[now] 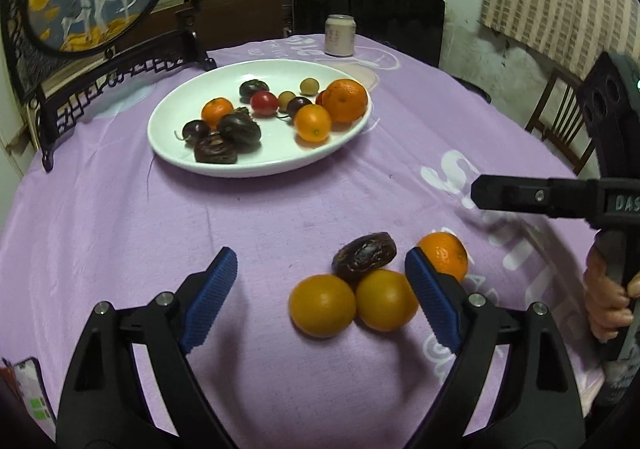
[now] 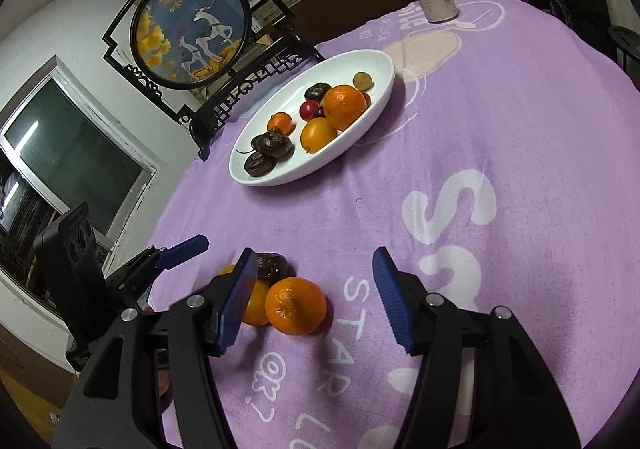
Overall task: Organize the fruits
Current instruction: 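Grasp a yellow orange with the left tool while the right tool grasps a mandarin, then release the yellow orange and mandarin onto the plate with both tools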
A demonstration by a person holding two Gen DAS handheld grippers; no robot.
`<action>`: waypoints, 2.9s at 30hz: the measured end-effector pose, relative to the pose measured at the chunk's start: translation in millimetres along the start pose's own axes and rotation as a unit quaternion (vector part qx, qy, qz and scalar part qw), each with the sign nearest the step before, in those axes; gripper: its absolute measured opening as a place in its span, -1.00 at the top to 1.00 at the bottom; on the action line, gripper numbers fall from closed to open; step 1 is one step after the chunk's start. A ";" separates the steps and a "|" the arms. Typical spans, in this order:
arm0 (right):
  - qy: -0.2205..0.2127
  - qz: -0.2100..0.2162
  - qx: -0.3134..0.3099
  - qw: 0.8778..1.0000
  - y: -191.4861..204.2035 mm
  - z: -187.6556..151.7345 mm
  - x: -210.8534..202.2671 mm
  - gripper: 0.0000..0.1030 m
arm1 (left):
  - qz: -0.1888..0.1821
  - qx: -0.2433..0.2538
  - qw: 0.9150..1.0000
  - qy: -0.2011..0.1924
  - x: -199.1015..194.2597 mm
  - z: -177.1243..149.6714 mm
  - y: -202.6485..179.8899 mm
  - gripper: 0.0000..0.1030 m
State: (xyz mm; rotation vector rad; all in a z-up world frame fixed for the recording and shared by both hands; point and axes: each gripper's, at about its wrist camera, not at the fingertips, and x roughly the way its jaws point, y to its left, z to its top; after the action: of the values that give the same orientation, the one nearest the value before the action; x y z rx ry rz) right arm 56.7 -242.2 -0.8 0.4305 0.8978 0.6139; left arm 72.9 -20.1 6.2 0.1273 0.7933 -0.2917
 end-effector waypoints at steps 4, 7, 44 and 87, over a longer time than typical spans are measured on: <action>0.001 -0.001 -0.002 1.000 -0.6 -0.1 0.4 -0.17 | 0.037 0.000 0.999 0.018 17.7 8.4 4.0 -0.80; 0.002 -0.002 0.000 1.000 -1.5 0.4 0.5 -0.17 | 0.083 -0.042 0.995 0.023 24.5 14.3 28.1 -0.79; 0.034 0.005 -0.038 0.999 14.7 -18.2 10.8 -0.17 | 0.044 -0.011 0.999 0.008 -11.0 -27.3 17.8 -0.78; -0.001 -0.009 -0.053 0.999 43.5 63.8 21.5 0.21 | 0.048 -0.086 0.995 -0.014 6.5 70.2 74.7 0.28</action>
State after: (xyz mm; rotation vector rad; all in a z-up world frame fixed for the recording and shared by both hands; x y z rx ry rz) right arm 105.9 -201.5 47.5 0.3272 0.8619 0.6421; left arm 147.9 34.2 50.7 -0.0009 0.7778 -0.1329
